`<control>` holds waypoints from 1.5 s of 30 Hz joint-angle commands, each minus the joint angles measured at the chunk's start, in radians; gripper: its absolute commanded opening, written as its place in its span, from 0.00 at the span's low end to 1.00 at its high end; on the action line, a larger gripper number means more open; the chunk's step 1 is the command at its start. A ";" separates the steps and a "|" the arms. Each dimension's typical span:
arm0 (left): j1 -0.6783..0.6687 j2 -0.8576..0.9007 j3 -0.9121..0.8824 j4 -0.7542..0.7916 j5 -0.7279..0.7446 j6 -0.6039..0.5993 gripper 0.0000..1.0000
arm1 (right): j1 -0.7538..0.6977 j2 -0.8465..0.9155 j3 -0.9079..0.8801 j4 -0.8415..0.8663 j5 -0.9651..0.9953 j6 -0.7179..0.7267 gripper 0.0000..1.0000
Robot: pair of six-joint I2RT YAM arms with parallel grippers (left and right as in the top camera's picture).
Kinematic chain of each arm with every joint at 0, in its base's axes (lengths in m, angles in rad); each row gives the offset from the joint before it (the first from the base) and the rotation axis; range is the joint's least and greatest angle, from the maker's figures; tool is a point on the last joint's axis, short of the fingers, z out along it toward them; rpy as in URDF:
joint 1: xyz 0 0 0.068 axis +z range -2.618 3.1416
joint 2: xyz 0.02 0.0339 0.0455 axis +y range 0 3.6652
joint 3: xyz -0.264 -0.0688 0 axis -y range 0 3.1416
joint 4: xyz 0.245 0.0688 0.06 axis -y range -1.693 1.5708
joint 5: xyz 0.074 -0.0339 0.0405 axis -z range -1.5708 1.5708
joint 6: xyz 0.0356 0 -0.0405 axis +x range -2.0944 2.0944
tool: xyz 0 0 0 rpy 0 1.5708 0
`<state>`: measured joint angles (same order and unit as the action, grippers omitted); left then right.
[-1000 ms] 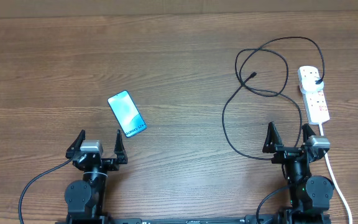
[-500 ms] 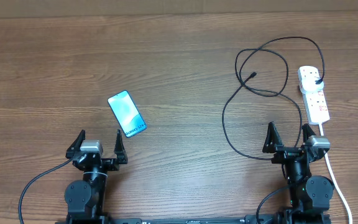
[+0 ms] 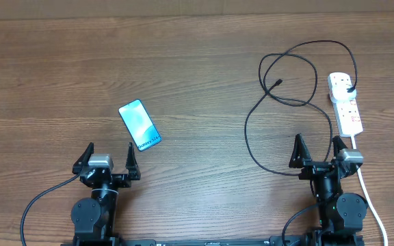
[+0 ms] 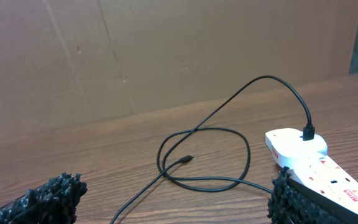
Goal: Plug charger to phone and switch on socket
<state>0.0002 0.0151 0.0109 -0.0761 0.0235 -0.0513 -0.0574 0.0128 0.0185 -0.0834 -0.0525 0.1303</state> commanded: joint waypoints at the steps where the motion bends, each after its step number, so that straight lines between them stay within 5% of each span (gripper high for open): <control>1: 0.000 -0.011 -0.006 0.002 0.010 0.015 0.99 | 0.006 -0.010 -0.011 0.003 -0.002 -0.004 1.00; 11: 0.000 -0.011 -0.006 0.034 0.011 0.014 1.00 | 0.006 -0.010 -0.011 0.003 -0.002 -0.004 1.00; 25: 0.000 -0.011 0.000 0.550 0.010 0.014 0.99 | 0.006 -0.010 -0.011 0.003 -0.002 -0.004 1.00; 35: 0.000 0.042 0.155 0.452 -0.008 0.037 1.00 | 0.006 -0.010 -0.011 0.003 -0.002 -0.004 1.00; 45: 0.000 0.410 0.493 0.228 -0.005 0.044 1.00 | 0.006 -0.010 -0.011 0.003 -0.002 -0.004 1.00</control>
<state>0.0002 0.3088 0.3836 0.2054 0.0227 -0.0185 -0.0570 0.0128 0.0185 -0.0826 -0.0525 0.1303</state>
